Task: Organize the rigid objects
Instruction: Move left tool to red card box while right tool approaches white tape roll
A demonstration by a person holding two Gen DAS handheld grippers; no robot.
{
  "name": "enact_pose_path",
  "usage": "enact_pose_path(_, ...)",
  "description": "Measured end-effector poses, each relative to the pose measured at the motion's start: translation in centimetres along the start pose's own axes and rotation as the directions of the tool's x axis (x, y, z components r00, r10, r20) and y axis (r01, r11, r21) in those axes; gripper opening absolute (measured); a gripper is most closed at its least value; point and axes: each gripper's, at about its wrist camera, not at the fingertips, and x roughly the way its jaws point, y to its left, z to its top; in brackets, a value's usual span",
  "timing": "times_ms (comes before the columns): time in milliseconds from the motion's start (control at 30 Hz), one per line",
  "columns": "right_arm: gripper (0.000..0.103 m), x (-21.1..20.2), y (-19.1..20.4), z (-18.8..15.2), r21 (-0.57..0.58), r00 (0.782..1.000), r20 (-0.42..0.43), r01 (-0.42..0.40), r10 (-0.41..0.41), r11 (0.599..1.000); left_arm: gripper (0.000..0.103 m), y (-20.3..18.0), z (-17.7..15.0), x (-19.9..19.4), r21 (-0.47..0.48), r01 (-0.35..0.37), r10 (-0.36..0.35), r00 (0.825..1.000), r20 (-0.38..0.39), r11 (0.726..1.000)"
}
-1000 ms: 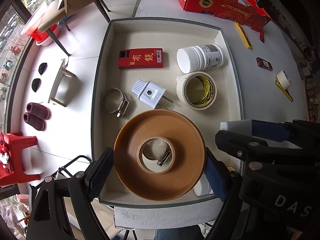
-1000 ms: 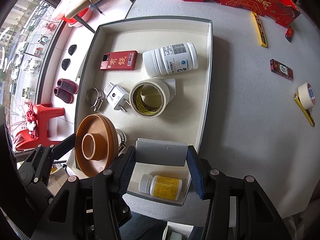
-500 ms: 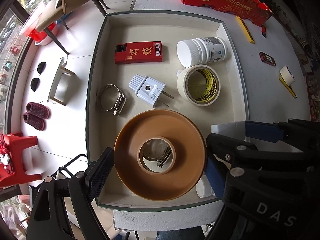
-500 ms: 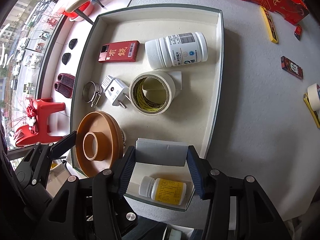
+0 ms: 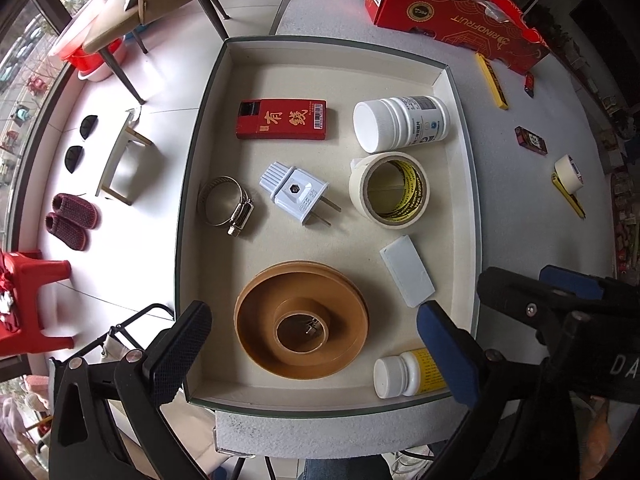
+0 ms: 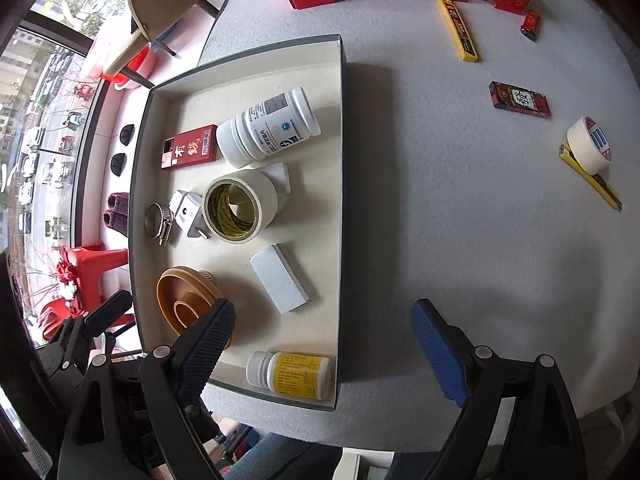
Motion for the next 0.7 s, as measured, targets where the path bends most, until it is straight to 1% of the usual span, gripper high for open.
enact_pose_path(133,0.091,-0.3,-3.9,-0.7,0.115,1.0,-0.013,-0.005,0.007,0.993,0.103,-1.2,0.2,-0.8,0.011,0.02,-0.02,1.0,0.003,1.0)
enact_pose_path(267,0.091,-0.8,-7.7,-1.5,0.192,1.0,-0.003,-0.003,0.004,0.981,0.103,-4.6,0.6,-1.7,0.067,0.017,-0.017,1.0,0.002,0.998)
enact_pose_path(400,0.091,-1.7,-11.8,-1.8,0.267,1.0,0.02,-0.004,-0.001,0.964,0.103,-8.1,1.5,-2.4,0.097,0.052,-0.053,0.999,0.008,0.994)
enact_pose_path(533,0.09,-3.0,-15.9,-0.8,0.283,0.997,0.062,0.031,-0.05,0.959,0.103,-12.6,3.0,-2.4,0.096,0.082,-0.084,0.996,0.012,0.992)
enact_pose_path(700,0.09,-5.0,-19.9,2.2,0.261,0.986,0.13,0.068,-0.104,0.963,0.103,-17.4,6.0,-0.9,0.031,0.095,-0.096,0.995,0.002,0.995)
